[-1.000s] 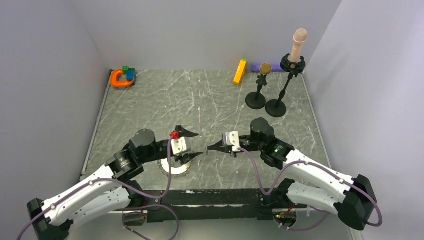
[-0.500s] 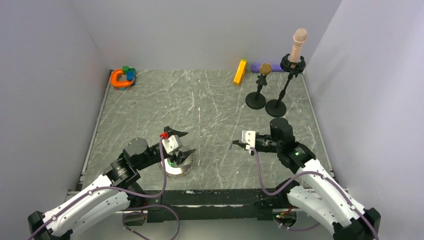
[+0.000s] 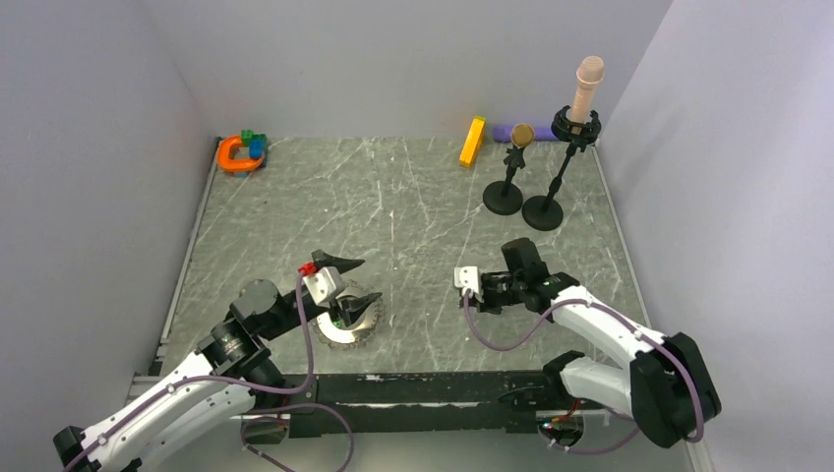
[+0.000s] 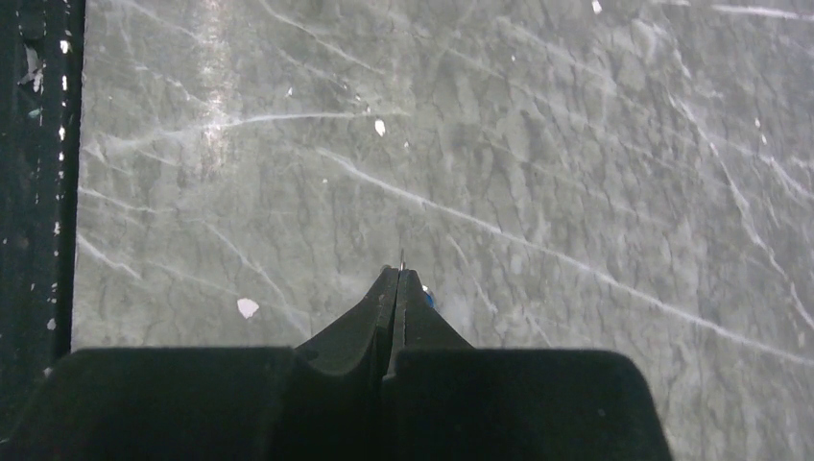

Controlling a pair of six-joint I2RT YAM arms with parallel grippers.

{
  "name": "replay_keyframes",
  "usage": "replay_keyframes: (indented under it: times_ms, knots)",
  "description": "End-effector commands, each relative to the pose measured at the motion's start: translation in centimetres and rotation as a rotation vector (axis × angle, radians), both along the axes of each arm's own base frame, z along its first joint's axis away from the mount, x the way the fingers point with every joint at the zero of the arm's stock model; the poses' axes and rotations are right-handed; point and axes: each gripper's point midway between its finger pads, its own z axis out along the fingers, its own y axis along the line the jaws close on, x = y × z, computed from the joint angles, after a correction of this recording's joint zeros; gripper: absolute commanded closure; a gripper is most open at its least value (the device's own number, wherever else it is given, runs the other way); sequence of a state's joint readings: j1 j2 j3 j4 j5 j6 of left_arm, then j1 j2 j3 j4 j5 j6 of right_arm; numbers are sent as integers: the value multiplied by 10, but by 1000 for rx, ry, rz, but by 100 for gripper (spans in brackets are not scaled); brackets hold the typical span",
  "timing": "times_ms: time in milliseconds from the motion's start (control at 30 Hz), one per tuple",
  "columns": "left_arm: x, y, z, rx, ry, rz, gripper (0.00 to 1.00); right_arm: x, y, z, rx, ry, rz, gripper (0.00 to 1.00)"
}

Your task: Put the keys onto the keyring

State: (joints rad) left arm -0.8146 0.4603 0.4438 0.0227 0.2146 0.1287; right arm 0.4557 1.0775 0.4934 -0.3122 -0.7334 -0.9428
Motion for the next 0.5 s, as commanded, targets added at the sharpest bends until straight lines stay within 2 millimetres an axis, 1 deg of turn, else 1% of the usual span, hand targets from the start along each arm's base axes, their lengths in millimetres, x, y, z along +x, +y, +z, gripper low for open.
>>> replay_keyframes:
  times_ms: [0, 67, 200, 300, 467]
  knots:
    - [1, 2, 5, -42, 0, 15, 27, 16, 25, 17, 63, -108, 80, 100]
    - [1, 1, 5, -48, -1, 12, 27, 23, 28, 17, 51, -74, 68, 100]
    - [0, 0, 6, -53, 0, 8, 27, 35, 37, 10, 17, -15, 76, 100]
    - [-2, 3, 9, -67, -4, 13, 27, 41, 47, 2, -28, -6, 86, 100]
    - [-5, 9, 12, -97, -9, 23, 26, 56, 55, -11, -107, 34, 48, 100]
